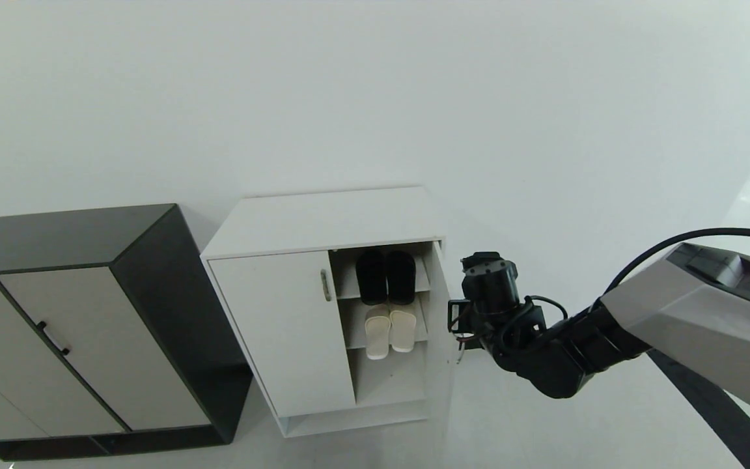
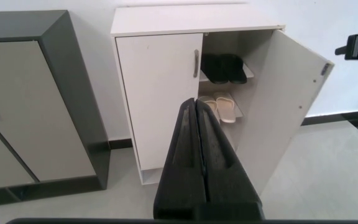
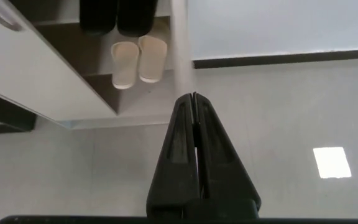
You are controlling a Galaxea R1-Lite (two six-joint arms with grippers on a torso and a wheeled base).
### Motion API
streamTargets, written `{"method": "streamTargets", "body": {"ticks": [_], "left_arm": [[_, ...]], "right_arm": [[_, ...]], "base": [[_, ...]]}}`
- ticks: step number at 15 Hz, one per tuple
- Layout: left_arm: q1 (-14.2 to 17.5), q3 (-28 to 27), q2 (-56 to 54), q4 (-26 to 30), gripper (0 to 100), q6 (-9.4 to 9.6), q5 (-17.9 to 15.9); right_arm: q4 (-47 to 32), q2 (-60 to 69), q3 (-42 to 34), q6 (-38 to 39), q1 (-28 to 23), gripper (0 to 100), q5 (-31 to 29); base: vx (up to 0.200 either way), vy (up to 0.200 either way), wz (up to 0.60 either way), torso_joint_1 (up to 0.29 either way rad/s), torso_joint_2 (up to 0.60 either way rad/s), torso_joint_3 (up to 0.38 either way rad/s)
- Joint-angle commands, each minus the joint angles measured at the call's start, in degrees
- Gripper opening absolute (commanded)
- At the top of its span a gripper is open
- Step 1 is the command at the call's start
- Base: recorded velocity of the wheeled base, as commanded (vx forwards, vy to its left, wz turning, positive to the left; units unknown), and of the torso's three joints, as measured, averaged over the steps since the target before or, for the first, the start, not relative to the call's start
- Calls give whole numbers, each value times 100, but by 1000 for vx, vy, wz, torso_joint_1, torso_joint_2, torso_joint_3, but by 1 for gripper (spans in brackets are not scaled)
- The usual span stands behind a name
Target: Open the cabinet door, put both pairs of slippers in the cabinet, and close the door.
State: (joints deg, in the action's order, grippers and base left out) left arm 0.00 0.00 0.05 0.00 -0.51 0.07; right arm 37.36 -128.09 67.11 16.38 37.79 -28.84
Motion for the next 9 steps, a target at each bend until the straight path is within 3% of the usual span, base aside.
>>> {"method": "streamTargets", "body": {"ticks": [1, 4, 9], "left_arm": [[0, 0, 4, 0, 0, -2, 1], [0, 0, 4, 0, 0, -2, 1], [0, 0, 4, 0, 0, -2, 1]], "right_arm": [[87, 205, -225, -56, 141, 0, 10], [148, 205, -418, -469, 202, 0, 1], [386, 188, -559, -540, 317, 0, 10]], "base": [[0, 0, 0, 0, 0, 0], [0, 0, 0, 0, 0, 0], [0, 0, 0, 0, 0, 0]]}}
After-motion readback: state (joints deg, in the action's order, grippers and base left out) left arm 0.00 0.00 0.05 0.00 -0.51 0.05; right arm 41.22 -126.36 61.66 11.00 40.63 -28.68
